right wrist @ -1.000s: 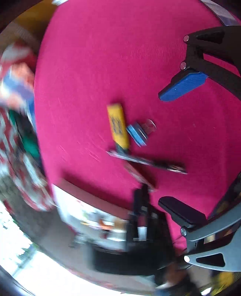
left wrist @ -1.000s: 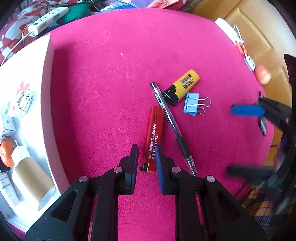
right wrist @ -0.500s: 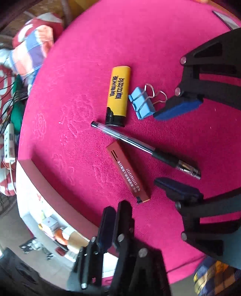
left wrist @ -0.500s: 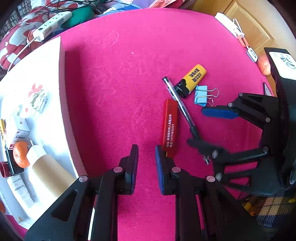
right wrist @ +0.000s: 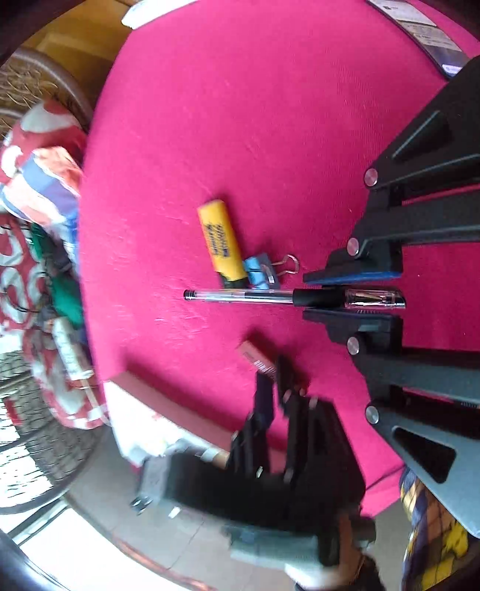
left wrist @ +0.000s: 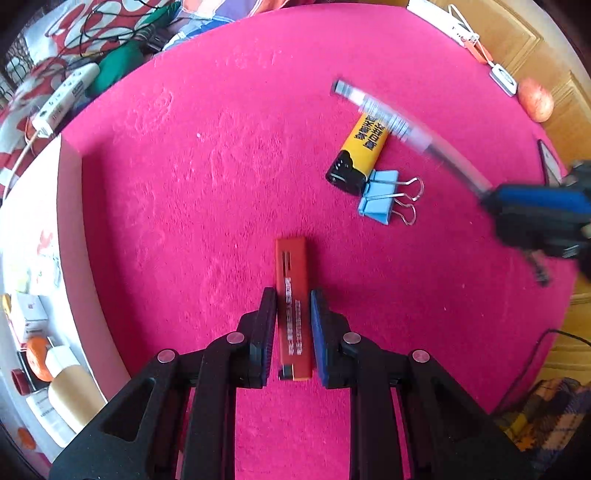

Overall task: Organize rigid objects
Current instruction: 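Grasp the black pen with the right tool while the left tool holds the red stick, then carry the red stick with the left tool while the right tool carries the pen to the tray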

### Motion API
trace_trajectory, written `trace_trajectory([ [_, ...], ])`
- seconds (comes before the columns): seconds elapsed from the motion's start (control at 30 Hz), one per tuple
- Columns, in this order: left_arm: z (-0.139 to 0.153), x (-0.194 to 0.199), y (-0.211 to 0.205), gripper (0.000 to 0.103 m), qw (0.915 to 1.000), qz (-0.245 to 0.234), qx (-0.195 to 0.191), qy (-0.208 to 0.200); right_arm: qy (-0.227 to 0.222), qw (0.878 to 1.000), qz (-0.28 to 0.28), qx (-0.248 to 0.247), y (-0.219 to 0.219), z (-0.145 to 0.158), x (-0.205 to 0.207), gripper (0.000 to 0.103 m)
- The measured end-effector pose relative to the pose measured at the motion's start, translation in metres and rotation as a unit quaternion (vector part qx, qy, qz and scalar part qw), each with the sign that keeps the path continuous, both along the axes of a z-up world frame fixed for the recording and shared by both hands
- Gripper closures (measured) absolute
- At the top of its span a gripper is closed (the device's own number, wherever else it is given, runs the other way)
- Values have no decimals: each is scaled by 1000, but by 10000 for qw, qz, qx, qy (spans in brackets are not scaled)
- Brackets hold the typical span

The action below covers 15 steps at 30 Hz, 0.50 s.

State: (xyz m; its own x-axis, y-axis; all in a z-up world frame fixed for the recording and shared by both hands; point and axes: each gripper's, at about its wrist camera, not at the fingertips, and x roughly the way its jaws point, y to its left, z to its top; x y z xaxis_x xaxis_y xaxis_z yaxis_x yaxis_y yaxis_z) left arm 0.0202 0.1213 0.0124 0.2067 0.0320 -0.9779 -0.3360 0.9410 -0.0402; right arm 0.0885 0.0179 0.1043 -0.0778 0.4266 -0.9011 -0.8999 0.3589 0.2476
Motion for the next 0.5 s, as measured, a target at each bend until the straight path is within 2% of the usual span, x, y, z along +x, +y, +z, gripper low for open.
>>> trace_trajectory([
  [0.17,-1,4,-8,86,9998,126,136,-20,-34,9995,-124,284,-4,23,3,93],
  [0.37,-2,14,-16,86,9996,238,125,-97,-51,9989,-219,412,-12,33,4,93],
  [0.5,2,-11,-2,86,9991,305,-32,-306,-86,9986,-242,465,-17,40,6,93],
])
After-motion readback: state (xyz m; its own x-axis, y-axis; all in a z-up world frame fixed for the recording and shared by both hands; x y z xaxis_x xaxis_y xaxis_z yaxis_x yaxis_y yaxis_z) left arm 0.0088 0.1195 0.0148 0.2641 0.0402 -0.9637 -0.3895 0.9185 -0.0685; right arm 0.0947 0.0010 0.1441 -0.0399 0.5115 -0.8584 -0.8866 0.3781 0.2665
